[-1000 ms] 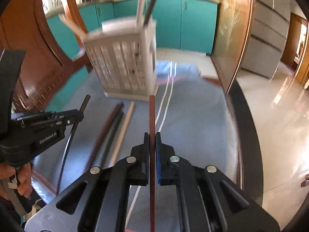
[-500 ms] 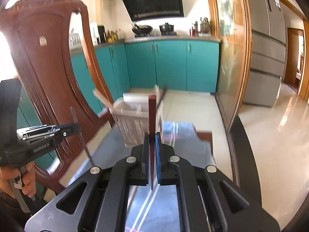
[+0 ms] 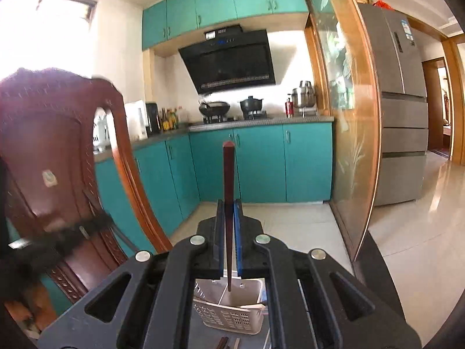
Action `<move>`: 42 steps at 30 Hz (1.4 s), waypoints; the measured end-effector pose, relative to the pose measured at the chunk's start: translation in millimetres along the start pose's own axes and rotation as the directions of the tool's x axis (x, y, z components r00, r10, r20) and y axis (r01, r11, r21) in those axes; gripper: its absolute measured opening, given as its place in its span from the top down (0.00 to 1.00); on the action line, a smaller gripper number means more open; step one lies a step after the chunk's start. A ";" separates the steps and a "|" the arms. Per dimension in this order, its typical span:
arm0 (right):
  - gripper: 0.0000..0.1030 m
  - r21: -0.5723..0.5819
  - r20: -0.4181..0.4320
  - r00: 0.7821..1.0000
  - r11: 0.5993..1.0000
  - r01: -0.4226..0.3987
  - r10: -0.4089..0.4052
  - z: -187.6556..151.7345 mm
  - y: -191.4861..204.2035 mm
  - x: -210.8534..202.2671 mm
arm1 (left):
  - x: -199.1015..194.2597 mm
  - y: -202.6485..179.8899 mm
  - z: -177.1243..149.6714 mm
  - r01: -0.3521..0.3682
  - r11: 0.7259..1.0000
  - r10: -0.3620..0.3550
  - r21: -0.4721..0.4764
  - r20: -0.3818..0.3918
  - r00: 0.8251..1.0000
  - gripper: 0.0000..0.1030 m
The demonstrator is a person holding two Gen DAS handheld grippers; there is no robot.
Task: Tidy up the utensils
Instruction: 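Lift both held chopsticks upright over the white basket with both tools, then open both tools to drop the chopsticks into the basket, then lower both open tools to the remaining chopsticks on the cloth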
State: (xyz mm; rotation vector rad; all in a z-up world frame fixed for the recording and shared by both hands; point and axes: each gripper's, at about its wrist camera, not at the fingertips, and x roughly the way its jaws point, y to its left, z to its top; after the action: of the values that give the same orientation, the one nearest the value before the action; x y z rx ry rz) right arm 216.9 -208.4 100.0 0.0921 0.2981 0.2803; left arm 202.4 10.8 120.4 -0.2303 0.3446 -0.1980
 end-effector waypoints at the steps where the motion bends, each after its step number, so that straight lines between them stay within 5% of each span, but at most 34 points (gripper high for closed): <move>1: 0.94 -0.008 -0.030 1.000 1.000 0.002 -0.002 -11.0 1.4 11.1 | 2.5 1.7 0.0 -0.025 1.000 0.026 -0.015 0.021 0.999 0.93; 8: 0.94 -0.016 -0.114 0.993 1.000 -0.004 0.003 -51.8 5.2 31.8 | 39.4 9.0 -33.3 -0.104 0.995 0.104 0.009 -0.030 0.994 0.93; 14: 0.92 -0.037 -0.126 0.992 0.999 0.025 -0.030 -61.9 2.1 28.6 | 57.9 13.4 -56.9 -0.095 0.995 0.096 0.013 -0.099 0.990 0.93; 18: 0.78 -0.053 -0.084 0.995 0.998 0.041 -0.045 -62.8 1.9 5.5 | 49.7 14.2 -67.1 -0.089 0.996 0.091 0.024 -0.105 0.990 0.93; 24: 0.76 -0.056 0.001 0.999 0.998 -0.036 0.036 -83.4 4.7 -58.6 | 31.2 12.9 -83.4 -0.069 0.996 0.074 0.050 -0.104 0.992 0.84; 28: 0.76 -0.043 -0.128 0.989 0.996 -0.081 0.075 -133.4 1.7 -56.6 | 12.3 16.7 -122.6 -0.079 0.993 0.091 0.089 -0.143 0.986 0.76; 30: 0.76 -0.042 -0.304 0.951 0.997 -0.070 0.053 -171.9 -0.7 -25.5 | 15.2 22.0 -147.3 -0.083 0.992 0.101 0.093 -0.206 0.973 0.76; 31: 0.76 -0.028 -0.413 0.911 0.999 -0.027 0.013 -195.4 -4.6 -3.2 | 18.7 24.8 -158.6 -0.086 0.992 0.105 0.090 -0.240 0.965 0.76; 35: 0.76 0.092 -0.600 0.797 0.996 -0.008 0.062 -242.8 -13.3 46.3 | 42.8 40.7 -223.0 -0.076 0.996 0.092 0.054 -0.452 0.887 0.76; 40: 0.76 0.086 -0.679 0.733 0.996 0.015 0.048 -269.5 -4.4 71.9 | 56.2 46.3 -268.9 -0.037 0.999 0.043 0.021 -0.591 0.806 0.76; 42: 0.78 0.047 -0.670 0.743 0.999 0.020 0.017 -271.2 -1.7 70.6 | 56.7 46.7 -276.0 -0.031 0.999 0.036 0.018 -0.605 0.796 0.76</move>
State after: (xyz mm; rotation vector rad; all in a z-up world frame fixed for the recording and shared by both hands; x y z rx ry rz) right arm 200.2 -176.7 -177.9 0.0371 1.0344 0.2975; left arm 163.8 -9.8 -161.8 -0.1472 0.9918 -0.2358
